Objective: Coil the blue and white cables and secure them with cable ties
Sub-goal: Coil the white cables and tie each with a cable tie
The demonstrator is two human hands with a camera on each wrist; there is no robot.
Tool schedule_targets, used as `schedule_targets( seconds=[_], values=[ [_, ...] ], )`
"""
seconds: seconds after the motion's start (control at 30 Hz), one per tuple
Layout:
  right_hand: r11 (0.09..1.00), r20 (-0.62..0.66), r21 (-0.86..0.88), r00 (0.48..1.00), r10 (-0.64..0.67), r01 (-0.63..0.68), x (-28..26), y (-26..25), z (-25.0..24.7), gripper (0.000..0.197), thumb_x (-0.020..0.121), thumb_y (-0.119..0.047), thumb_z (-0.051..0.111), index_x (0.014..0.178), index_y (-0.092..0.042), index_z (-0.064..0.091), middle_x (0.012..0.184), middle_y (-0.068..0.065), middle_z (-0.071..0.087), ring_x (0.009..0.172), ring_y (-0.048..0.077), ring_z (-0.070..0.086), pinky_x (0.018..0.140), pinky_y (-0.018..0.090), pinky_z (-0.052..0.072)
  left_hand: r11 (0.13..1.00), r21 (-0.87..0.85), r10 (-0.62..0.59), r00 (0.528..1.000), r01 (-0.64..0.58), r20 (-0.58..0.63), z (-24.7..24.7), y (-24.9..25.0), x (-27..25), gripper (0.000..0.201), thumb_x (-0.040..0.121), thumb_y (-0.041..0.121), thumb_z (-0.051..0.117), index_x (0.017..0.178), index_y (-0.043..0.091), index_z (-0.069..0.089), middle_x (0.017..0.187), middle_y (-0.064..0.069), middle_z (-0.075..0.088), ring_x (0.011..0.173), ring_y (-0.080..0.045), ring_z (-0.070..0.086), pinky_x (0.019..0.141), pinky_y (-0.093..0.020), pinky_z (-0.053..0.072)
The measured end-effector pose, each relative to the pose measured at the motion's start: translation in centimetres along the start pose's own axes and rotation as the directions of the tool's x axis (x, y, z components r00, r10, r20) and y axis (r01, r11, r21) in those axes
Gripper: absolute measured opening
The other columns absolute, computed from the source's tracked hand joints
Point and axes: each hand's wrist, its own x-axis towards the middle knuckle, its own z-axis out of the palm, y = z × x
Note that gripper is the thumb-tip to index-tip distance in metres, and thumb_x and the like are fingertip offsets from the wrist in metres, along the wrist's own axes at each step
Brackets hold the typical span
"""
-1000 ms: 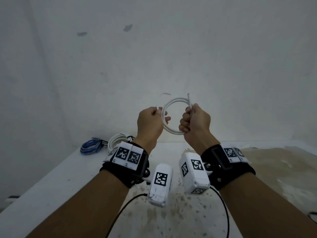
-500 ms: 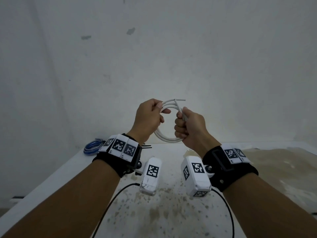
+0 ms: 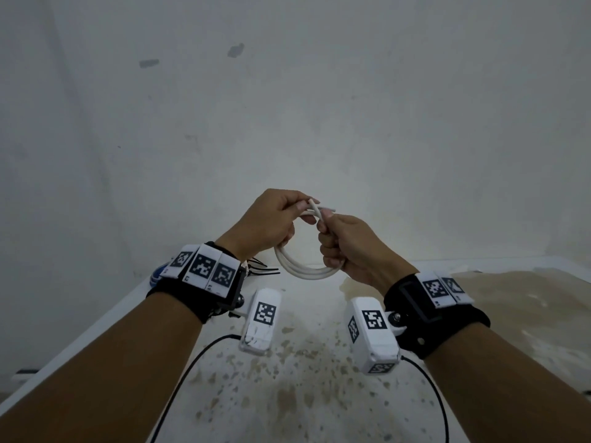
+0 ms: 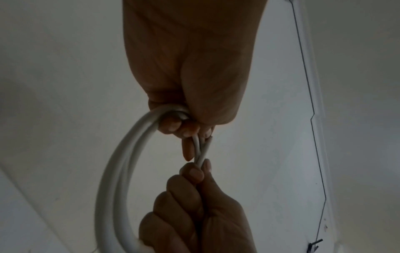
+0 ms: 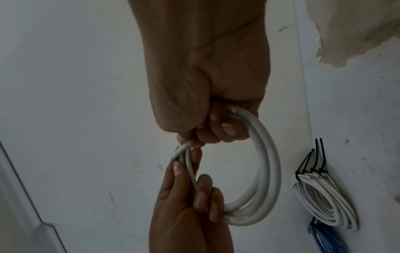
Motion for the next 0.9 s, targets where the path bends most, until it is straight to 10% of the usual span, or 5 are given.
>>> schedule_targets(
  seconds=[0.3,0.9],
  values=[
    [0.995,0.002,-0.081,0.999,0.049,-0.049,0.0,-0.1,0.6,0.039,0.104,-0.040,0.039,0.079,-0.014,0.050,0.055,-0.003,0.029,0.046,0.012,0.023,0.045,0.025,0.026,0.989,0.132,0.087,0.971,-0.059,-0.220,1.7,-1.5,0.0,0.033,0.094,0.039,0.059,0.065,0.025,0.064,0.055,0.008,0.057,0.049,-0.003,0.045,0.057,-0.021,0.037],
    [0.989,-0.273,-0.022,0.950,-0.150,0.149,0.2,0.4,1.0,0.020,0.105,-0.022,0.041,0.096,-0.007,0.050,0.064,0.007,0.058,0.040,0.011,0.035,0.039,0.022,0.026,0.996,0.084,0.060,0.915,-0.028,-0.398,3.7,-0.7,-0.5,0.033,0.095,0.038,0.058,0.078,0.017,0.076,0.063,0.011,0.070,0.063,0.005,0.063,0.062,-0.004,0.039]
  ],
)
